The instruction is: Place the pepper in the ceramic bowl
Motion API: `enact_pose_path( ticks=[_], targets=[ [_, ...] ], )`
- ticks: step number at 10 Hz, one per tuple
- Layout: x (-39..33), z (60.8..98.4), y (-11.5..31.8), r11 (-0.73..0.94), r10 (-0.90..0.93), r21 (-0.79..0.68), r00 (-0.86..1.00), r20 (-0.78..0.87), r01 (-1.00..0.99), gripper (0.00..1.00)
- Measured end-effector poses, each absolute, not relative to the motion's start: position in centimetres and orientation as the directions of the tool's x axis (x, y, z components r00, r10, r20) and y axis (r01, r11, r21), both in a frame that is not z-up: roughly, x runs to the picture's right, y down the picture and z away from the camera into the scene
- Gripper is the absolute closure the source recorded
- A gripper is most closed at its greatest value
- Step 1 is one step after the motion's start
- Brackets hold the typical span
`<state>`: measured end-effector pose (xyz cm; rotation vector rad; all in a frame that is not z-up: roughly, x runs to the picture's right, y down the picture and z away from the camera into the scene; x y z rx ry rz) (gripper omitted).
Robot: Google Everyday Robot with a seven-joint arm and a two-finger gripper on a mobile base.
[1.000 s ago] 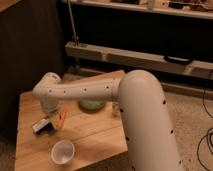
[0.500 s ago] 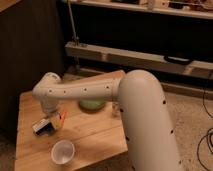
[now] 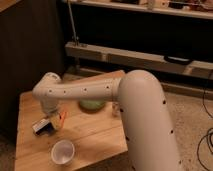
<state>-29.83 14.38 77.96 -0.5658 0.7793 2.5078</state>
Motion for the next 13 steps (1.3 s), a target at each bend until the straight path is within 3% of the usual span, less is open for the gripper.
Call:
enact_pose_path(
  ticks=[7, 13],
  targets=[
    [-29.2, 77.7, 13.9, -0.742, 0.319, 0.397, -0.805, -0.500, -0.540, 0.20],
    [-21.4, 79.9, 7.4, -0.789, 0.385, 0.248, -0.767, -0.513, -0.562, 0.20]
  ],
)
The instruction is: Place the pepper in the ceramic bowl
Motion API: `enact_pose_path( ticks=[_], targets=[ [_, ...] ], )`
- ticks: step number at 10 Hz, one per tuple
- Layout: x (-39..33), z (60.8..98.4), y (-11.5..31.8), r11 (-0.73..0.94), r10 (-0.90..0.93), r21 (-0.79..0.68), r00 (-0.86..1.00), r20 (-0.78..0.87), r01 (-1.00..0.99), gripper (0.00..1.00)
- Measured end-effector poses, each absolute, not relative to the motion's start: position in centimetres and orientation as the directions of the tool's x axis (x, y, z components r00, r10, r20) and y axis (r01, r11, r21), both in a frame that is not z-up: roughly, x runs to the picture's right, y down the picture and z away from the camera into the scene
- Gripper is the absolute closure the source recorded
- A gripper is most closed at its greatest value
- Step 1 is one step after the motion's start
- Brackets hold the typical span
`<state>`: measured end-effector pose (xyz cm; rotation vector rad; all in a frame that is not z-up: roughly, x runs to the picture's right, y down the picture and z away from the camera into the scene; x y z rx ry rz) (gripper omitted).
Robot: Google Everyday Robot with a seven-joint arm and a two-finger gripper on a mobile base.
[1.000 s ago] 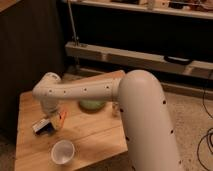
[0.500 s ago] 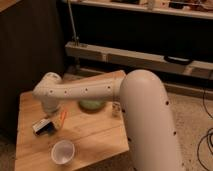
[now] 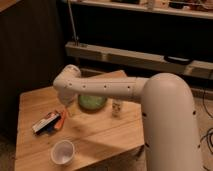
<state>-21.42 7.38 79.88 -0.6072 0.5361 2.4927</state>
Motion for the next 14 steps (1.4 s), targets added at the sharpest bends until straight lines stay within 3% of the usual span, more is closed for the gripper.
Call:
enact_pose_path(
  ticks=[3, 14],
  targets=[
    [-19.2, 80.5, 5.4, -0.795, 0.409, 0.167, -0.717, -0.564, -0.584, 0.20],
    [-19.4, 80.5, 5.1, -0.798, 0.400, 0.160, -0.709, -0.581, -0.581, 0.20]
  ],
)
